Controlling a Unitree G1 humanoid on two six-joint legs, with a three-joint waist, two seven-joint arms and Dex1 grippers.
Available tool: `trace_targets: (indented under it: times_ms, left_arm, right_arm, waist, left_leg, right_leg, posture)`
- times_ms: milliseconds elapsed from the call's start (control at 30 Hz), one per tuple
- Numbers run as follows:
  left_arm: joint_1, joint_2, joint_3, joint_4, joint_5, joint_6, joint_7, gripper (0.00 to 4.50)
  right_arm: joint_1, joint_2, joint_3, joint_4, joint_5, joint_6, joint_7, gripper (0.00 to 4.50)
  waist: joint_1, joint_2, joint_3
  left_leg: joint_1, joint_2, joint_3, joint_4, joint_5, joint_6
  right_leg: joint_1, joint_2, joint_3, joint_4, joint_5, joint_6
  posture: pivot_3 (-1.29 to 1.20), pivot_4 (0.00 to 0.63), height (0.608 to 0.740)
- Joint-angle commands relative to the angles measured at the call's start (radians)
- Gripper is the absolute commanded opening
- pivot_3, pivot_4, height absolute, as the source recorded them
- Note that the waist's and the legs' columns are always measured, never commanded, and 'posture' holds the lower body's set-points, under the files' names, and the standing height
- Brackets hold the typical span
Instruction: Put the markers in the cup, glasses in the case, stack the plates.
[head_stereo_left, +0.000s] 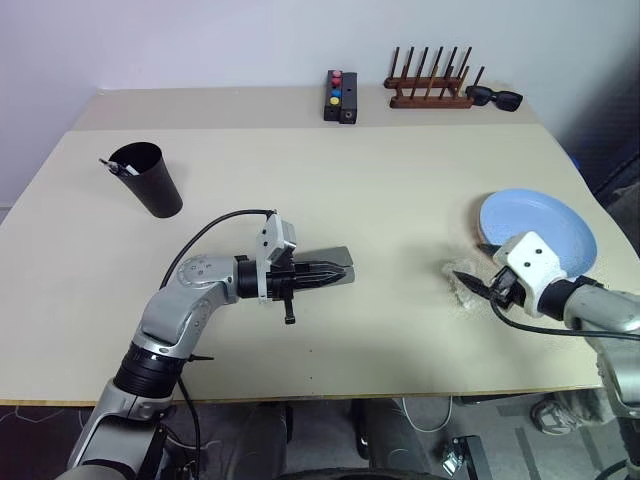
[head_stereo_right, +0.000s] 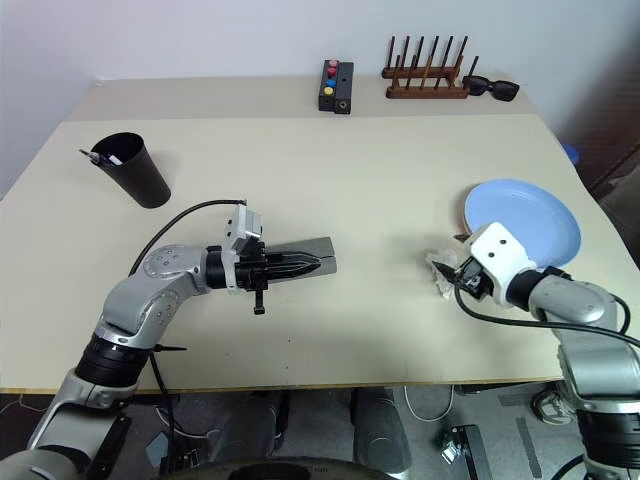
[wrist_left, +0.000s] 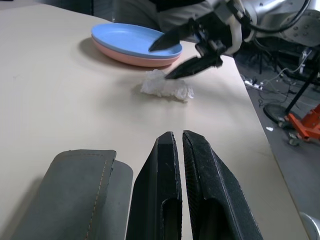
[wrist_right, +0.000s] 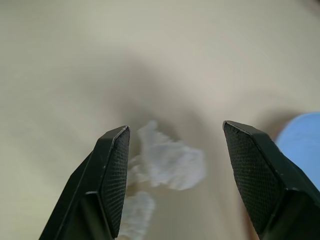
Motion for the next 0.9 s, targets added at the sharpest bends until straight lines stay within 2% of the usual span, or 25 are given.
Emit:
trace_targets:
  times_ms: [33, 167, 200, 267, 400, 433, 700, 900]
  left_arm:
    - [0.006, 0.006, 0.020, -0.046, -0.015, -0.005, 0.005, 0.19]
    - [0.008, 0.007, 0.021, -0.050, -0.017, -0.001, 0.009, 0.19]
    - [0.008, 0.007, 0.022, -0.050, -0.017, 0.000, 0.010, 0.19]
    - [0.008, 0.006, 0.022, -0.051, -0.018, 0.001, 0.013, 0.19]
    - [0.009, 0.007, 0.023, -0.051, -0.022, 0.004, 0.016, 0.19]
    - [0.009, 0.007, 0.022, -0.051, -0.022, 0.005, 0.017, 0.19]
    - [0.007, 0.001, 0.017, -0.047, -0.025, 0.003, 0.015, 0.19]
    - [0.001, -0.012, 0.006, -0.035, -0.021, -0.005, 0.010, 0.19]
  right_arm:
    - [-0.018, -0.002, 0.014, 0.011, -0.007, 0.003, -0.012, 2.98]
    - [-0.037, -0.001, 0.040, 0.043, -0.028, 0.003, -0.033, 2.98]
    - [-0.045, 0.002, 0.045, 0.054, -0.033, 0.003, -0.042, 2.76]
    - [-0.054, 0.004, 0.049, 0.069, -0.035, 0.001, -0.051, 2.18]
    - [-0.060, 0.000, 0.056, 0.072, -0.034, -0.004, -0.056, 0.18]
    - [-0.061, -0.001, 0.056, 0.070, -0.031, -0.004, -0.055, 0.03]
    - [-0.120, 0.000, -0.018, 0.024, 0.010, -0.004, -0.088, 0.03]
    - [-0.185, -0.045, -0.102, 0.123, -0.050, -0.005, -0.179, 0.03]
  waist:
    - [-0.001, 0.000, 0.000]
    - [0.000, 0.000, 0.000]
    - [0.000, 0.000, 0.000]
    - [-0.001, 0.000, 0.000]
    - [0.000, 0.000, 0.000]
    - [0.000, 0.000, 0.000]
    - [-0.001, 0.000, 0.000]
    - [0.002, 0.000, 0.000]
  left_leg:
    - [0.000, 0.000, 0.000, 0.000, 0.000, 0.000]
    - [0.000, 0.000, 0.000, 0.000, 0.000, 0.000]
    - [0.000, 0.000, 0.000, 0.000, 0.000, 0.000]
    - [0.000, 0.000, 0.000, 0.000, 0.000, 0.000]
    - [0.000, 0.000, 0.000, 0.000, 0.000, 0.000]
    - [0.000, 0.000, 0.000, 0.000, 0.000, 0.000]
    - [0.000, 0.000, 0.000, 0.000, 0.000, 0.000]
    - [-0.001, 0.000, 0.000, 0.000, 0.000, 0.000]
  right_leg:
    - [0.000, 0.000, 0.000, 0.000, 0.000, 0.000]
    - [0.000, 0.000, 0.000, 0.000, 0.000, 0.000]
    - [0.000, 0.000, 0.000, 0.000, 0.000, 0.000]
    - [0.000, 0.000, 0.000, 0.000, 0.000, 0.000]
    - [0.000, 0.000, 0.000, -0.001, 0.000, 0.000]
    - [0.000, 0.000, 0.000, -0.001, 0.000, 0.000]
    - [0.000, 0.000, 0.000, -0.002, 0.000, 0.000]
    - [0.000, 0.000, 0.000, -0.003, 0.000, 0.000]
  posture:
    - [0.00, 0.150, 0.740]
    - [0.00, 0.150, 0.740]
    - [0.00, 0.150, 0.740]
    - [0.00, 0.150, 0.740]
    - [0.00, 0.150, 0.740]
    - [0.00, 0.150, 0.740]
    - [0.00, 0.150, 0.740]
    - [0.00, 0.150, 0.740]
